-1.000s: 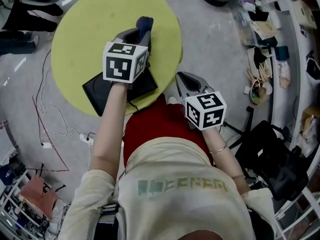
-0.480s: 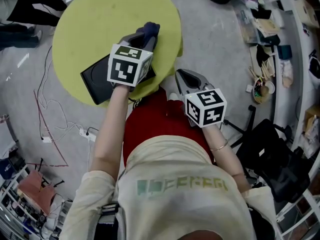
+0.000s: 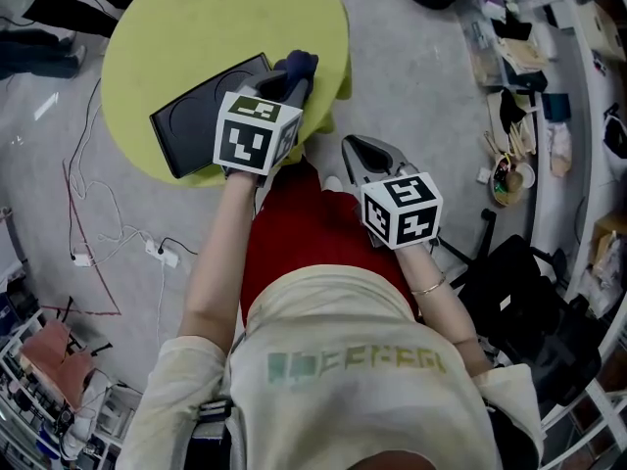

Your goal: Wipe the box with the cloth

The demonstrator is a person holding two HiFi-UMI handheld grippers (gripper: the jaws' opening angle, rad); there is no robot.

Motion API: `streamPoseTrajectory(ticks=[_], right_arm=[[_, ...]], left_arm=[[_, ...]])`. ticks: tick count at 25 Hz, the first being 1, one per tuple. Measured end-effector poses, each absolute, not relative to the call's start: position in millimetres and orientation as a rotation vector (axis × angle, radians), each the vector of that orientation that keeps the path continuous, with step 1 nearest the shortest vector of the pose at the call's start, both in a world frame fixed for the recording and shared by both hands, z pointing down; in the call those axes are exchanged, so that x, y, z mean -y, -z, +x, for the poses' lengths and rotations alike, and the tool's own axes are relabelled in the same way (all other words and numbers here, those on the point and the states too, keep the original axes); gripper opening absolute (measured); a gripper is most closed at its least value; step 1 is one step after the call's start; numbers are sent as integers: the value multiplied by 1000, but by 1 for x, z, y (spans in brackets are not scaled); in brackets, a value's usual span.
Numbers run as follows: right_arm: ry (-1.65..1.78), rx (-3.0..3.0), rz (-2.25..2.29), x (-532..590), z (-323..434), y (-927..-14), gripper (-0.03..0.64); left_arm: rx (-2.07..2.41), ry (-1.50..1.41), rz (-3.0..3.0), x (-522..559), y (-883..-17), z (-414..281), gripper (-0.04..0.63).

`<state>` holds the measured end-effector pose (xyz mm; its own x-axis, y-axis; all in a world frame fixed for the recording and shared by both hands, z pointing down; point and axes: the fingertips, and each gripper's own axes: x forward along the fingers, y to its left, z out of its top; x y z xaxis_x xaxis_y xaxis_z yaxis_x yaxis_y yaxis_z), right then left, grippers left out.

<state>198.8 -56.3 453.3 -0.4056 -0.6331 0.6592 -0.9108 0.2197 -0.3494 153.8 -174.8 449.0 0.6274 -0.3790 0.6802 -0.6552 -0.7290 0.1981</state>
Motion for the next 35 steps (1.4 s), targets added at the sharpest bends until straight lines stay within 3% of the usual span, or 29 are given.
streamPoseTrajectory(ticks=[24, 35], right_arm=[[-925, 2197, 1332, -26, 219, -446, 39], [-840, 2282, 1252, -58, 207, -435, 38]], left_arm=[[955, -810, 2323, 65, -451, 151, 63], [1181, -687, 2167, 1, -454, 99, 63]])
